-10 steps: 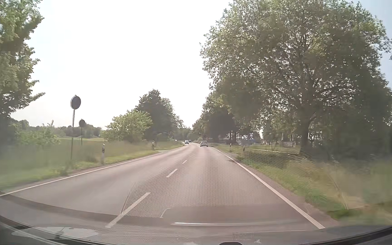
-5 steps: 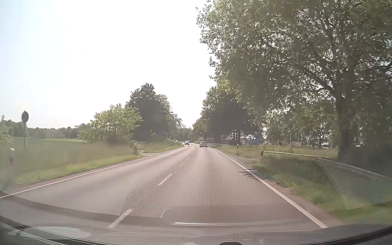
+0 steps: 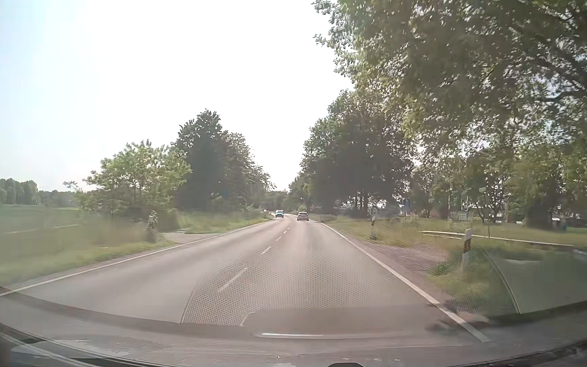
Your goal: Follow the waypoints while adhering to traffic rules and regulations
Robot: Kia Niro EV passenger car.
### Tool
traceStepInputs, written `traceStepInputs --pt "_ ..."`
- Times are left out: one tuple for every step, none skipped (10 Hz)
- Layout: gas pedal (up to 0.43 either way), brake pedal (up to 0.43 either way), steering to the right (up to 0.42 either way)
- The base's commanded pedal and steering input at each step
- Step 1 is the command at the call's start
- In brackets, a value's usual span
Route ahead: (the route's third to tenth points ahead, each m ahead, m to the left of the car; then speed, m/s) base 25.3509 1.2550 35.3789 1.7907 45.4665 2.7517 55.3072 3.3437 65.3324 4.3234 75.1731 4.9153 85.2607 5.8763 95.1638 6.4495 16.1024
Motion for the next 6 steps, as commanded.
traceStepInputs --pt "0.157 0.0 -0.001" --pt "0.169 0.0 -0.001" --pt "0.169 0.0 -0.001" --pt "0.169 0.0 -0.001" --pt "0.169 0.0 -0.001" --pt "0.169 0.0 -0.001"
